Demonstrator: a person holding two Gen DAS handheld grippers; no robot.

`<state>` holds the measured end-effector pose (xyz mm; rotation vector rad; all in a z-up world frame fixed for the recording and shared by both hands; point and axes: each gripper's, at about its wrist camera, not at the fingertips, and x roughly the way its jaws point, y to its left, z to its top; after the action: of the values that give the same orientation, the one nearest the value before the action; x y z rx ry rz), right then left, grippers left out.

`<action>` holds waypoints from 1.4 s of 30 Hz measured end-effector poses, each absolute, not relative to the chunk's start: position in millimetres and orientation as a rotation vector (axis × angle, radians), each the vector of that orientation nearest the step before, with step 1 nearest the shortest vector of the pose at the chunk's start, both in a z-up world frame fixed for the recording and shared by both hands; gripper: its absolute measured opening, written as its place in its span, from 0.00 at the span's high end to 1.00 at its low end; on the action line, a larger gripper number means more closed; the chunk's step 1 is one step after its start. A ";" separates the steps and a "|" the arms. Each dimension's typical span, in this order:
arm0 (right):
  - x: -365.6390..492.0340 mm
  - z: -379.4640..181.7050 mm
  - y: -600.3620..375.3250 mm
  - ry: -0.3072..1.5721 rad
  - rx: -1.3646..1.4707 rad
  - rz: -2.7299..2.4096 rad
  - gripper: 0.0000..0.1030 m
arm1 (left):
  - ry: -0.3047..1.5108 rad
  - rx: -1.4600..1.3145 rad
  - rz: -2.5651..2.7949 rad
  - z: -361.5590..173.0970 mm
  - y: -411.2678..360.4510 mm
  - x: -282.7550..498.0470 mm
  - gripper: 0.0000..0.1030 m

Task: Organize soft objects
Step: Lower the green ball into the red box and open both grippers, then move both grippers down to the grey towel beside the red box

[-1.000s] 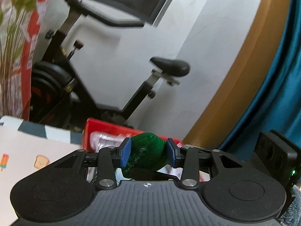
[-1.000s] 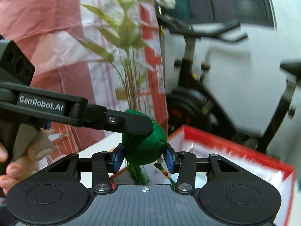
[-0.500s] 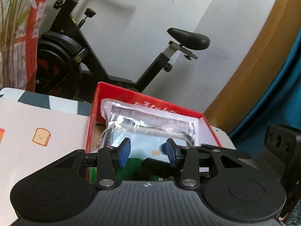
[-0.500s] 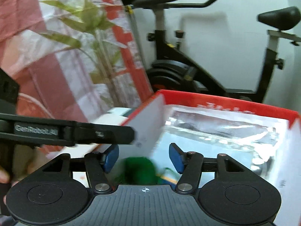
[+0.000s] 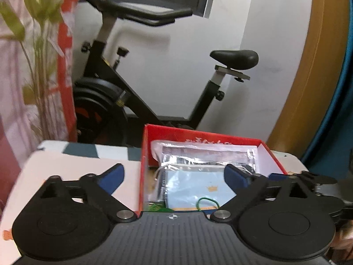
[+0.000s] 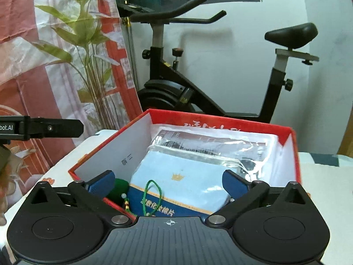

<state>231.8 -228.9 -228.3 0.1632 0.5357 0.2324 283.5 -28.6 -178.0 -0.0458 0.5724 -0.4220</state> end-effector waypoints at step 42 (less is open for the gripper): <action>62.6 -279.6 -219.2 0.418 0.345 0.072 0.00 | 0.608 0.029 -0.181 -226.9 -5.3 123.4 0.00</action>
<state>62.6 -219.2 -279.6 0.3448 0.4178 0.0719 123.4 -5.3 -226.9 0.0289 0.6085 -0.1807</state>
